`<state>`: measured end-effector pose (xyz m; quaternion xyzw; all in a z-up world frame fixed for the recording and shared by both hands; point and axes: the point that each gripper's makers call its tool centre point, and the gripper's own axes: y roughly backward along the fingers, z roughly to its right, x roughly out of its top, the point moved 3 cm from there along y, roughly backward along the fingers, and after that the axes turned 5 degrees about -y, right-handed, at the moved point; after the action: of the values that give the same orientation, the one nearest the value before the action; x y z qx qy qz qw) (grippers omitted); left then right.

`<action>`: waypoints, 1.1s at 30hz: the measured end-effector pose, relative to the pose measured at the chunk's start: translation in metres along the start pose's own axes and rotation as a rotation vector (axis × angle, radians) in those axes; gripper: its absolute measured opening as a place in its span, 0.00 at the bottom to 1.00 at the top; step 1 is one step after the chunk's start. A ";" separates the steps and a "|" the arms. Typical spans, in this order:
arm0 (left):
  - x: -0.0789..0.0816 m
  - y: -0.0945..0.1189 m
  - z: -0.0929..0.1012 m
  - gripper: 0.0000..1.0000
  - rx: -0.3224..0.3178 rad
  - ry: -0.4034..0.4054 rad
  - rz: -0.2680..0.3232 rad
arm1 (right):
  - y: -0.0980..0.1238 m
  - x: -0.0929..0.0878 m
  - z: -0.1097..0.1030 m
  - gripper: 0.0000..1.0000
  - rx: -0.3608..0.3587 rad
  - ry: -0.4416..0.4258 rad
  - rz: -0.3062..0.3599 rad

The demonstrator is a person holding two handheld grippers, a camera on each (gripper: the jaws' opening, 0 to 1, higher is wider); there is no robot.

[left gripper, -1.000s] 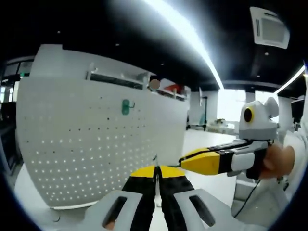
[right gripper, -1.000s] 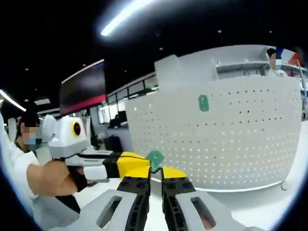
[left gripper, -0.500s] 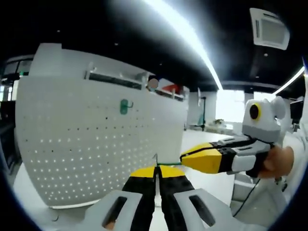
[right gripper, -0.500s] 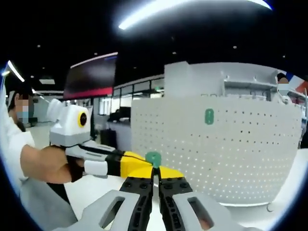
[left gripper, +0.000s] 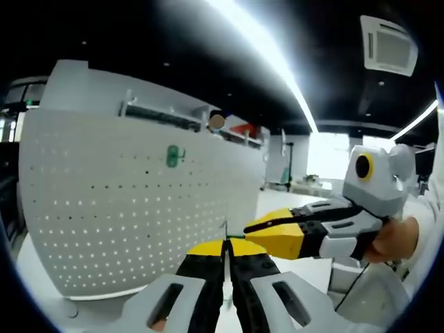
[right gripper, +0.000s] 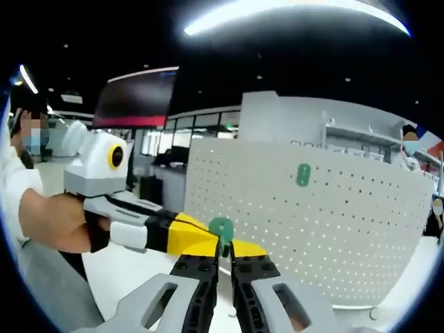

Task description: Insert the hook assembly into the mounting plate slot until the hook locks in place.

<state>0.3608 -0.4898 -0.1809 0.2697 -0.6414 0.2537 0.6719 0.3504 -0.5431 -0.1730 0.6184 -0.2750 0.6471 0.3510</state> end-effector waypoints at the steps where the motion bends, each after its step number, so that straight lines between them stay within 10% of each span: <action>1: 0.000 0.000 0.001 0.01 0.000 -0.002 0.000 | 0.000 0.000 0.000 0.03 -0.001 0.002 0.000; 33: 0.002 0.002 0.003 0.03 -0.003 -0.077 -0.010 | 0.000 0.002 0.004 0.00 -0.007 -0.047 0.017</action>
<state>0.3570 -0.4908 -0.1784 0.2814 -0.6660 0.2389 0.6482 0.3526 -0.5465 -0.1709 0.6298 -0.2907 0.6343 0.3413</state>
